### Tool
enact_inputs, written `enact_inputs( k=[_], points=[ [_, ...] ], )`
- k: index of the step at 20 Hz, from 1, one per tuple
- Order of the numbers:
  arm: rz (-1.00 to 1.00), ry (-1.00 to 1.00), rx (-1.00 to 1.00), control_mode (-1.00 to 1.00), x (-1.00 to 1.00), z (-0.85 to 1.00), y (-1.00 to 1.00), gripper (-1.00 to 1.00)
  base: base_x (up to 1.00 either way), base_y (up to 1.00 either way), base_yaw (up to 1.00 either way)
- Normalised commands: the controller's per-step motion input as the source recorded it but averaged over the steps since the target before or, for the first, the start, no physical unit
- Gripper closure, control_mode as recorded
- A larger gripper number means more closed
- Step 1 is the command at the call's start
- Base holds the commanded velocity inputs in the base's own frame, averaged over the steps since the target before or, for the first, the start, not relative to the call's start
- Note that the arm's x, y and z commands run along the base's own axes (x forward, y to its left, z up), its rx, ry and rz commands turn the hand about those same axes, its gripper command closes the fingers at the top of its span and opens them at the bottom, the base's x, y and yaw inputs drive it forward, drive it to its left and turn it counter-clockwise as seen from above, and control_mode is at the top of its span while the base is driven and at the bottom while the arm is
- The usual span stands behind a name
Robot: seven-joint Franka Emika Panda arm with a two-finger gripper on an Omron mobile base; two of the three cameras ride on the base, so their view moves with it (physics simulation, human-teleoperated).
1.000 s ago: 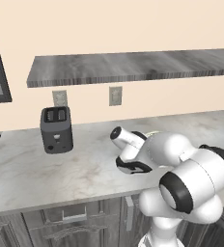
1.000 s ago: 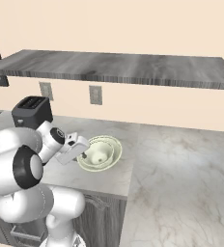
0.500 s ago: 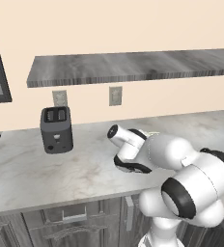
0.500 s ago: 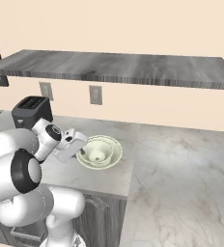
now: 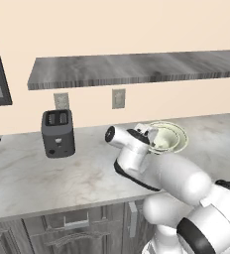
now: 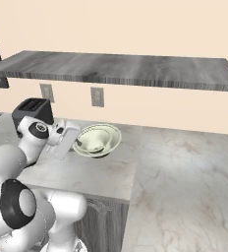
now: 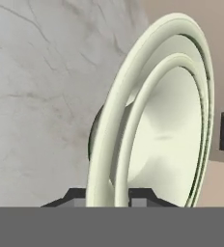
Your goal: Pick up the bowls on the counter and stack them on top of one another in the open cabinet. Place the smaller bowl on top of the larger bowl.
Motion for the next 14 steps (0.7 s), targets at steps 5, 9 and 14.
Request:
enact_inputs(
  k=[5, 9, 14],
  points=[
    [0.17, 0.04, -0.16, -1.0, -0.3, 0.66, 0.0, 1.0, 0.0, 0.0, 0.0],
    [0.17, 0.1, -0.13, -1.0, -0.36, 0.75, 0.0, 1.0, 0.0, 0.0, 0.0],
    [0.18, 0.15, -0.07, -1.0, -0.32, 0.76, 0.05, 1.0, 0.0, 0.0, 0.0]
  ],
)
